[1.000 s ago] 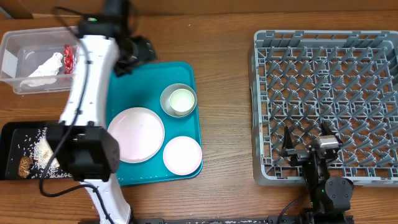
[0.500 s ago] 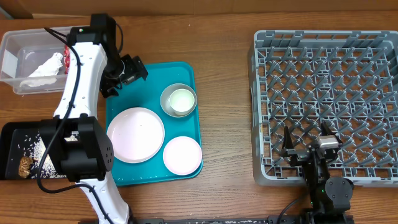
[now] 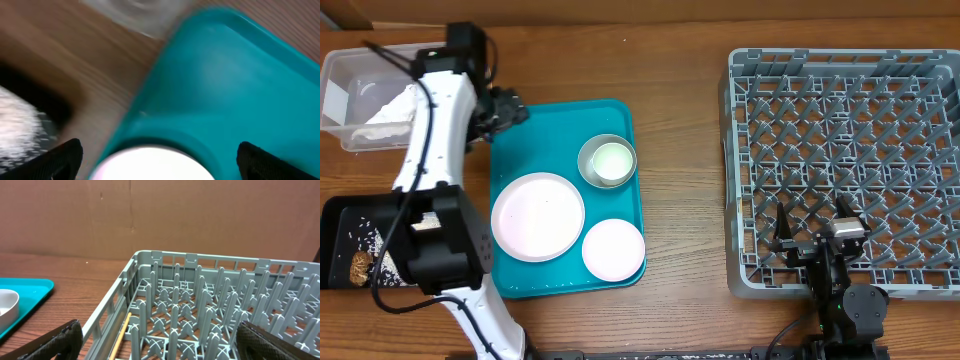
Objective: Sort waste into correct bins and load items into the dishwasher
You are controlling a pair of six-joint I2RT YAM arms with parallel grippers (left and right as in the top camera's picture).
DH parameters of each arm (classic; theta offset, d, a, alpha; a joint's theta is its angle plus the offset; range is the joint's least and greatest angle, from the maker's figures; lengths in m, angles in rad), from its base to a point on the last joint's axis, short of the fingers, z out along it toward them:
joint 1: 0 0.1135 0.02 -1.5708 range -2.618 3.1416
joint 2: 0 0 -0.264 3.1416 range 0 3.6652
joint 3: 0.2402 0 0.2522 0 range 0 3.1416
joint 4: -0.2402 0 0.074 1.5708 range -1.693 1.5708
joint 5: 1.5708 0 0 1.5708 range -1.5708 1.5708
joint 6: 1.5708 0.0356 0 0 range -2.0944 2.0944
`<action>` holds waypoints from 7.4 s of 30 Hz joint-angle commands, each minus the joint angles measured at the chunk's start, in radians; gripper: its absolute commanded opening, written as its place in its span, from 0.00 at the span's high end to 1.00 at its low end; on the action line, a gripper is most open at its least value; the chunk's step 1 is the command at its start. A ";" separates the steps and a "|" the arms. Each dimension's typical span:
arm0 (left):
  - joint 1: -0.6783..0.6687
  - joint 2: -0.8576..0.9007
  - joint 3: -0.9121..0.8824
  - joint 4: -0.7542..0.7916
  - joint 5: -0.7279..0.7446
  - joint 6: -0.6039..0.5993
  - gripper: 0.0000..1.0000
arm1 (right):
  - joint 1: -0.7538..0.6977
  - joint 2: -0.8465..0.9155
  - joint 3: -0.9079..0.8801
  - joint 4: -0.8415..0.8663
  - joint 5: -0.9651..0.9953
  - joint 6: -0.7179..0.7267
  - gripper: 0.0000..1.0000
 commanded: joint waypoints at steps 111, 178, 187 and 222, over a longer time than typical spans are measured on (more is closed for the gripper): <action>0.188 0.000 -0.003 0.004 -0.063 -0.058 0.00 | 1.075 1.744 1.168 -0.308 0.180 0.861 0.09; 0.188 0.000 -0.003 0.004 -0.064 -0.058 0.00 | -0.562 1.623 1.694 -1.124 -1.049 0.181 0.96; 0.188 0.000 -0.003 0.004 -0.064 -0.058 0.00 | -0.722 1.834 1.609 -1.121 -1.293 0.051 0.96; 0.188 0.000 -0.003 0.004 -0.064 -0.058 0.00 | -0.821 1.930 1.692 -1.148 -0.637 0.392 0.96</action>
